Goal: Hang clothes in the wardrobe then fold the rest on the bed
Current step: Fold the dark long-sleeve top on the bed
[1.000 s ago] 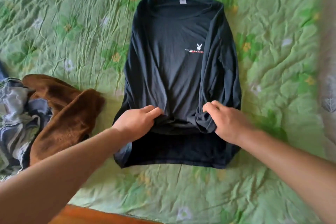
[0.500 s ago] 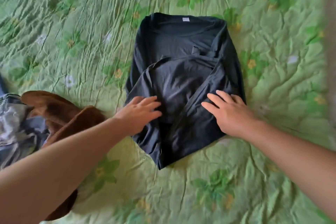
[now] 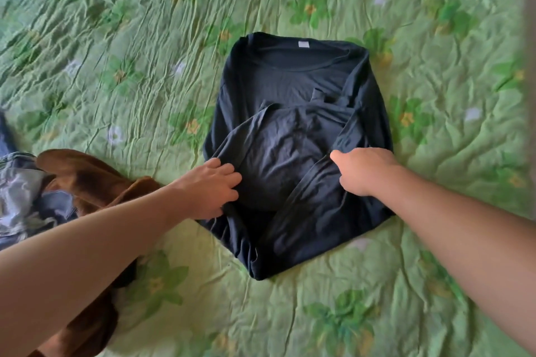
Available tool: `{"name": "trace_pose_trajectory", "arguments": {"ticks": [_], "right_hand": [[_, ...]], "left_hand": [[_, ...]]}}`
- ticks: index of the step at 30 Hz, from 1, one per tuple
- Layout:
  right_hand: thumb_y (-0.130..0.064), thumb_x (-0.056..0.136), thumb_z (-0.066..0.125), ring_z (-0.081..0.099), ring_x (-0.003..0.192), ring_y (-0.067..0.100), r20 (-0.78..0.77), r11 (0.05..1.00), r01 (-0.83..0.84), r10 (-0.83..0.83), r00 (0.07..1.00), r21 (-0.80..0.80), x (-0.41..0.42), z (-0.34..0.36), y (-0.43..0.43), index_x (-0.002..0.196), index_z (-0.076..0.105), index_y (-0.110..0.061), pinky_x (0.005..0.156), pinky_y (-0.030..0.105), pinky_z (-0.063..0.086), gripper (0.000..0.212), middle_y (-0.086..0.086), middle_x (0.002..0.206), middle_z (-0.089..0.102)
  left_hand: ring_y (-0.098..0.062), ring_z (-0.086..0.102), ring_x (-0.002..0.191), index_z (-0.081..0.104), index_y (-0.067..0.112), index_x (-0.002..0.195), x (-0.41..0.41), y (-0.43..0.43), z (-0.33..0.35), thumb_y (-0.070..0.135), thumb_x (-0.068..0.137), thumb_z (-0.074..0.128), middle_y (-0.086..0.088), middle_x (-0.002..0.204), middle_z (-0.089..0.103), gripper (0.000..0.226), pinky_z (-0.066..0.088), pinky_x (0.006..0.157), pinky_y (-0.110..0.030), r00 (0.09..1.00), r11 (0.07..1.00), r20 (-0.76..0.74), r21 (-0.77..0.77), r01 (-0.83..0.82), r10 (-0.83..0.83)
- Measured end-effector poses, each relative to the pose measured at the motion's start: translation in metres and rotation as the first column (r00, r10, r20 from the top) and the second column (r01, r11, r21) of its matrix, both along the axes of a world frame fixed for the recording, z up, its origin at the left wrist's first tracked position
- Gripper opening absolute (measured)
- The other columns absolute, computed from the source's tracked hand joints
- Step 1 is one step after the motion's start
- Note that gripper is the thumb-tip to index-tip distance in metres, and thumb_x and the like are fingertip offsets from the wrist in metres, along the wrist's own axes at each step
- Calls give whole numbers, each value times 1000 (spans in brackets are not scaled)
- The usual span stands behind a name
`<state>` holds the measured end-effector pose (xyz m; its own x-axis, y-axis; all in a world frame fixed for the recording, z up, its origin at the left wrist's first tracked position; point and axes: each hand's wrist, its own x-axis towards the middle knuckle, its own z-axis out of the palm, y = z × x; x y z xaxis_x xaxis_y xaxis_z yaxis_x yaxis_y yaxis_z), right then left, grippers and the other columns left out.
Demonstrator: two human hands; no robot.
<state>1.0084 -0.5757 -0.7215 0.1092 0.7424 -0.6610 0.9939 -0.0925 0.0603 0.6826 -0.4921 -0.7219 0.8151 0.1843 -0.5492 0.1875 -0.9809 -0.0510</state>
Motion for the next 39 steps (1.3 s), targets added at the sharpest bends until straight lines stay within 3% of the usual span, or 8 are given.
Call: {"name": "trace_pose_trajectory", "arguments": {"ticks": [8,15,21,25,29,33,35,39], "right_hand": [[-15,83,49,30,137,27,173,879,-409,376,910,246,4,-7,-3,121,54,-24,115,56,23,40,3,139,39],[-35,86,43,38,101,20,66,954,-300,298,952,25,15,13,-8,98,48,-34,90,45,25,13,-9,82,55],[-49,87,48,43,116,25,158,932,-194,151,976,305,71,42,-3,99,71,-34,100,47,32,30,0,106,50],[-46,91,54,42,119,37,180,892,173,-268,947,418,123,47,9,115,66,-21,101,54,37,36,15,125,50],[-47,93,60,39,130,47,-71,752,511,-533,843,417,102,30,10,152,26,-25,100,61,39,72,22,147,35],[-46,88,61,53,112,42,-104,761,137,-92,990,634,40,9,-28,136,54,-13,85,53,49,59,17,127,53],[-54,82,64,52,114,37,-12,860,-106,129,992,499,19,-7,-49,136,56,-17,88,49,46,66,11,127,53],[-14,84,62,56,97,39,99,856,-151,118,988,495,17,-27,-49,125,60,-12,74,48,45,41,16,109,57]], "left_hand": [[-13,56,102,60,33,111,6,3,-5,44,75,65,12,98,64,38,27,100,-36,996,994,28,-69,90,-88],[-15,56,88,60,34,113,6,16,8,64,81,48,13,89,61,45,35,93,-37,989,992,121,-81,97,-87],[-5,45,63,58,32,76,4,70,36,51,86,61,19,64,40,21,44,75,-33,932,984,340,71,-162,129],[-29,57,95,61,23,99,-19,123,46,44,95,58,0,92,58,21,45,87,-48,618,653,432,85,-753,656],[-40,46,123,48,22,137,-11,109,29,34,94,61,-19,136,47,46,41,98,-59,359,389,388,2,-921,849],[-29,43,130,42,27,145,17,38,3,47,92,56,-6,143,44,59,41,104,-50,629,689,368,-46,-723,685],[-28,40,134,35,30,151,25,6,-13,60,88,55,-4,148,38,73,40,104,-48,805,834,266,11,-552,530],[-28,47,122,38,28,149,30,-8,-36,35,90,58,-5,137,44,62,44,91,-46,846,850,232,117,-514,480]]}}
